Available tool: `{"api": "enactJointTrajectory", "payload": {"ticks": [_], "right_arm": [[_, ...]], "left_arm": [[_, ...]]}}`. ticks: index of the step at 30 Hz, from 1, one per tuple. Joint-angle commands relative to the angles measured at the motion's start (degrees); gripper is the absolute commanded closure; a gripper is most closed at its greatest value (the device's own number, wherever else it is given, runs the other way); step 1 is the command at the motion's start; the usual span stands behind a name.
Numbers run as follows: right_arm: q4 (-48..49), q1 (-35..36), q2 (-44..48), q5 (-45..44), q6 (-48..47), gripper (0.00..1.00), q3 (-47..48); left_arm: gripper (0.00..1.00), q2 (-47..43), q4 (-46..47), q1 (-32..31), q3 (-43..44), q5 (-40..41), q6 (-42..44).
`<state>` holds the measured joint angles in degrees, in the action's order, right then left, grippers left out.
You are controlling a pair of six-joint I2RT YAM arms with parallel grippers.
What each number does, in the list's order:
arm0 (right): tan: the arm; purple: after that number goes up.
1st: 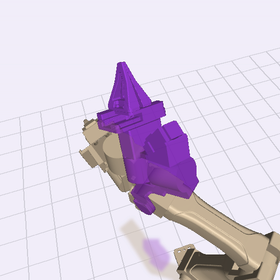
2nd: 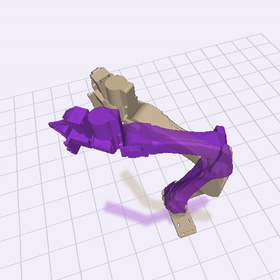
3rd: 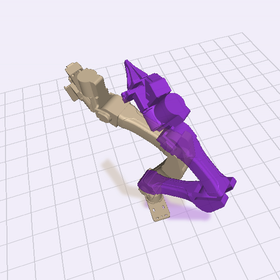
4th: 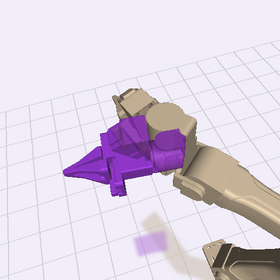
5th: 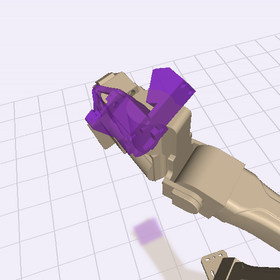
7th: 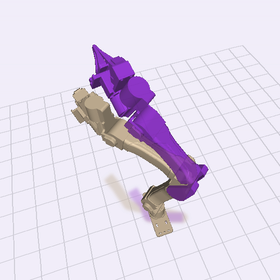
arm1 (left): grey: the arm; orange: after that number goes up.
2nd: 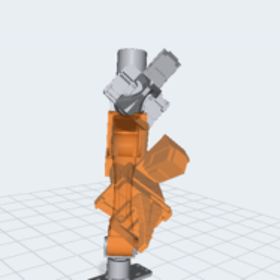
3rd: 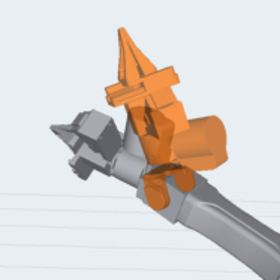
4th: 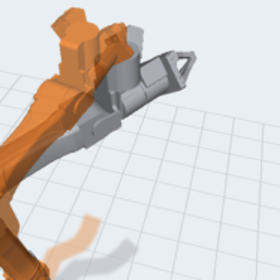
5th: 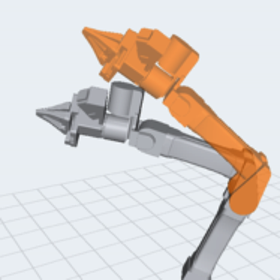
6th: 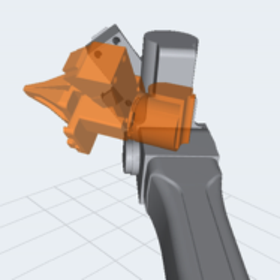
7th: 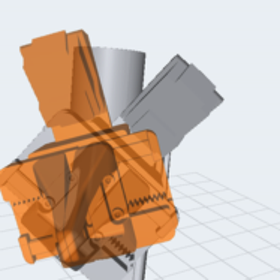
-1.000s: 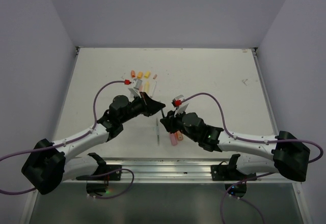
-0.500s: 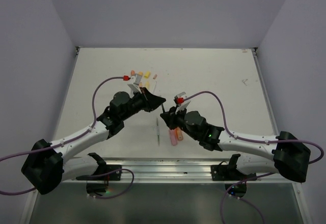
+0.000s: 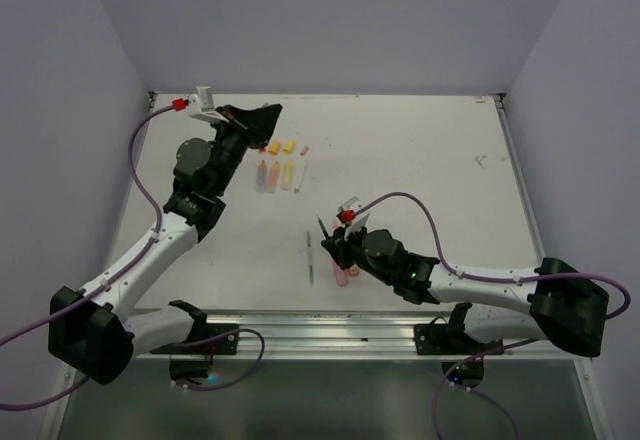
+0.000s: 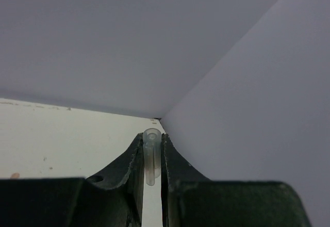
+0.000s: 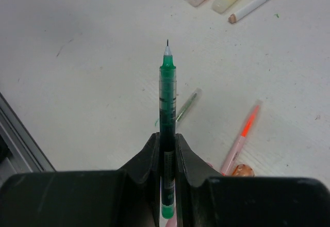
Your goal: Open the pen caps
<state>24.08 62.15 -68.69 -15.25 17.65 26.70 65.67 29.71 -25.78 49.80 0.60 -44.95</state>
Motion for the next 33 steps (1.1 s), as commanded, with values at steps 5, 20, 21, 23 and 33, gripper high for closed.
{"api": "enactJointTrajectory", "payload": {"ticks": [5,20,21,23,33], "right_arm": [[2.47,0.08,1.97,-3.12,-0.69,1.00,-0.77],[0.36,-0.45,2.59,-9.71,0.89,1.00,-0.86],[0.10,-0.54,2.33,-9.80,0.98,1.00,-0.68],[-0.34,-0.71,1.89,-9.89,1.07,1.00,-0.42],[-0.26,-1.77,-1.01,-10.42,1.69,1.00,0.02]], "left_arm": [[0.99,8.40,-12.98,1.26,12.06,-2.34,11.36],[0.91,47.52,-43.07,0.29,44.05,-8.16,28.42],[0.91,50.14,-43.07,0.20,45.02,-7.90,28.95],[0.91,52.79,-42.99,0.20,47.91,-7.02,29.65],[0.89,65.28,-37.37,0.20,53.65,-5.87,31.24]]}}
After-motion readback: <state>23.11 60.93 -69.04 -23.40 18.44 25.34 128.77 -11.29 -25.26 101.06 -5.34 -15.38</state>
